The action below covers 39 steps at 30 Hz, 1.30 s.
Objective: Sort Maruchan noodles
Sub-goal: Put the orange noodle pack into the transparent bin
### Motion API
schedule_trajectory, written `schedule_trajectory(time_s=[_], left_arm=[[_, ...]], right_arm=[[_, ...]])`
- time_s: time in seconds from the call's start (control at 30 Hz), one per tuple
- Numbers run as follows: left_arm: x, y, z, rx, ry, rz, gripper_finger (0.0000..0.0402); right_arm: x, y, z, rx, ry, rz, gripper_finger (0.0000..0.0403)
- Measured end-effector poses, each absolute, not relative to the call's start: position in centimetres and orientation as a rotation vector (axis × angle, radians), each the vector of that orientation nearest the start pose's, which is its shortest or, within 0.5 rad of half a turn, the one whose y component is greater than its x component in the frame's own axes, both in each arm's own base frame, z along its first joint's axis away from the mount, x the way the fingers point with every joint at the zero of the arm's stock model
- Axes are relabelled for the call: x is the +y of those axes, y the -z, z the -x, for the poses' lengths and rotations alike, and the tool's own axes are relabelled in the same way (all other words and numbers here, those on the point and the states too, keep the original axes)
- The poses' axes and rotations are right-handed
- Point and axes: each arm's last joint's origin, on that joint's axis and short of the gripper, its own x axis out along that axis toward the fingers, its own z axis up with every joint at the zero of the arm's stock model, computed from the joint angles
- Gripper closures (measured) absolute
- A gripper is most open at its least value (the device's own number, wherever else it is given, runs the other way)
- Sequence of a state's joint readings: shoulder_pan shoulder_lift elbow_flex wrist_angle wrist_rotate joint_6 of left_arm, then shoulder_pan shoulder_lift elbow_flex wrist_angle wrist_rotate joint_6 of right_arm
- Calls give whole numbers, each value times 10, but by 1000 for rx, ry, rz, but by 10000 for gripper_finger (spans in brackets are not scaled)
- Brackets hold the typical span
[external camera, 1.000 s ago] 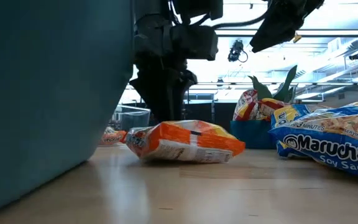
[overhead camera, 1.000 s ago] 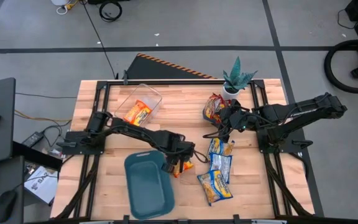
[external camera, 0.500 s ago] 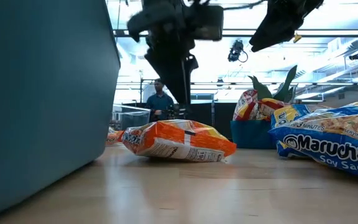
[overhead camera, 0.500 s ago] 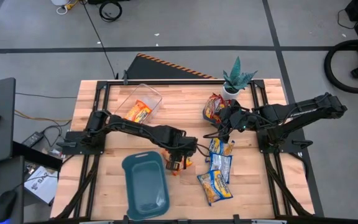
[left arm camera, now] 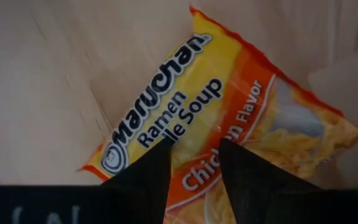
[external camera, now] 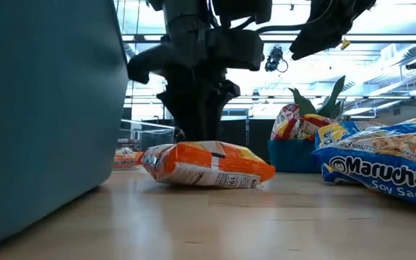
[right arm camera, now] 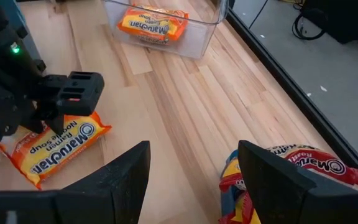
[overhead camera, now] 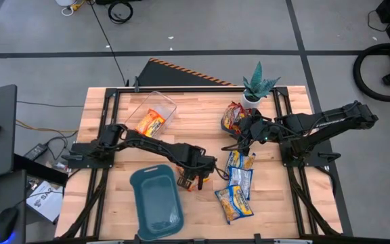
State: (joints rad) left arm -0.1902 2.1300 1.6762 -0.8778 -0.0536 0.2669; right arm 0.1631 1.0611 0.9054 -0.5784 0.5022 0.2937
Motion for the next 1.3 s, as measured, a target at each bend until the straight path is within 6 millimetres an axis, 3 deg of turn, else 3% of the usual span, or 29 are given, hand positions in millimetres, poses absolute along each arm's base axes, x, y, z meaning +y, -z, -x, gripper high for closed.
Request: schedule_trajectory(time_s=[0.17,0.4,0.47,0.63,0.77,0.93,1.1,1.3], left_arm=[[-80,-180,-423,1293,304,-424,272],[-79,-180,-422,1298,304,-425,381],[-79,-180,-422,1302,312,-434,392],[-77,-185,-420,1307,302,-493,397],[-70,-210,-416,1250,274,-489,398],[-55,-228,-409,1254,222,-487,399],[-49,-233,-409,1227,304,-361,396],[-60,-220,-417,1174,376,-403,313]], right_arm=[[21,-293,-211,640,421,-37,154],[21,-293,-211,641,416,-40,154],[21,-293,-211,641,416,-40,154],[21,-293,-211,642,415,-40,154],[21,-292,-211,646,415,-40,154],[21,-292,-211,647,414,-38,154],[21,-292,-211,647,415,-39,154],[21,-293,-211,640,414,-41,154]])
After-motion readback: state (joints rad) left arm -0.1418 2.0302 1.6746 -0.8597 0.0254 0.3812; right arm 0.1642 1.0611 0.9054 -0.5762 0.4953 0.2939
